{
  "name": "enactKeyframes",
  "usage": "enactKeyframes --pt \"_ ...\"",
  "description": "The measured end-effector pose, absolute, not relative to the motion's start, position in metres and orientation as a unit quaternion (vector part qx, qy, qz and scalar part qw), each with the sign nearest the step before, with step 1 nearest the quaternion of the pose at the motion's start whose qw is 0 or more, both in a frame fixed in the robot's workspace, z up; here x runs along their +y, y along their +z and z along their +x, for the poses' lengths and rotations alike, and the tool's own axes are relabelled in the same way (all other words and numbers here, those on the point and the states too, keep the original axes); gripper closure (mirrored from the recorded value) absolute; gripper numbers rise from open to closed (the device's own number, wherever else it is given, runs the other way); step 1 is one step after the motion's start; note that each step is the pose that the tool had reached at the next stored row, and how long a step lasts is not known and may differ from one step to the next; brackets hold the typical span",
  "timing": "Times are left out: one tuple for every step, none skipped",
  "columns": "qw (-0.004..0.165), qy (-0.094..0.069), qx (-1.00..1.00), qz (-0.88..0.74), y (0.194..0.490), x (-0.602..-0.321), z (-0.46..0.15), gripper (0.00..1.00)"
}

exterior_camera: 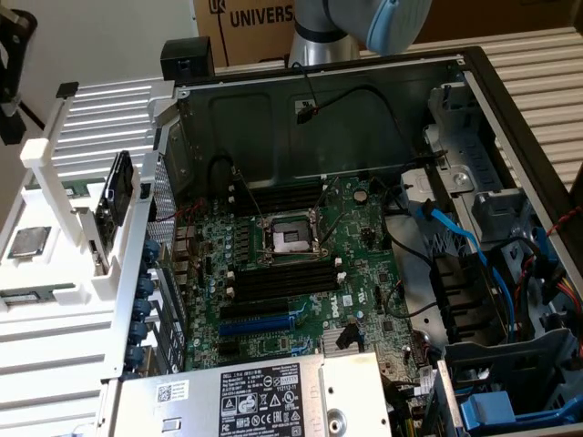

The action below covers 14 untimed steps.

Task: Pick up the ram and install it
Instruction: 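Reach for the ram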

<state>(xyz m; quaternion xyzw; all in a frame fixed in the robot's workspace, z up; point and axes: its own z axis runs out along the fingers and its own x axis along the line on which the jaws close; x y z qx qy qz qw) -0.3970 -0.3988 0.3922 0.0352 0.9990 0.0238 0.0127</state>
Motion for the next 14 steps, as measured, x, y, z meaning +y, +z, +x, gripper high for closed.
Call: enactKeyframes --pt "0.013 0.024 0.999 0.035 0.392 -0.399 -0.401 0.90" --pt "0.013 0.024 0.999 0.035 0.392 -0.399 -0.406 0.90" --pt "0.013 0.024 0.999 0.035 0.392 -0.399 -0.411 0.90" --pt "0.013 0.024 0.999 0.035 0.392 -0.399 -0.415 0.90" --pt "0.013 0.024 0.999 0.035 0.391 -0.399 -0.420 0.90" --pt "0.014 0.024 0.999 0.035 0.391 -0.399 -0.424 0.90" --pt "0.014 0.024 0.999 0.035 0.390 -0.398 -0.429 0.90" --pt "0.014 0.024 0.999 0.035 0.390 -0.397 -0.433 0.90" --pt "0.014 0.024 0.999 0.035 0.389 -0.396 -0.438 0.90" --pt "0.014 0.024 0.999 0.035 0.388 -0.395 -0.442 0.90" --pt "0.014 0.024 0.999 0.035 0.387 -0.393 -0.447 0.90" --pt "0.014 0.024 0.999 0.035 0.386 -0.392 -0.452 0.90" --pt "0.014 0.024 0.999 0.035 0.385 -0.388 -0.461 0.90" --pt "0.014 0.024 0.999 0.035 0.385 -0.386 -0.465 0.90"
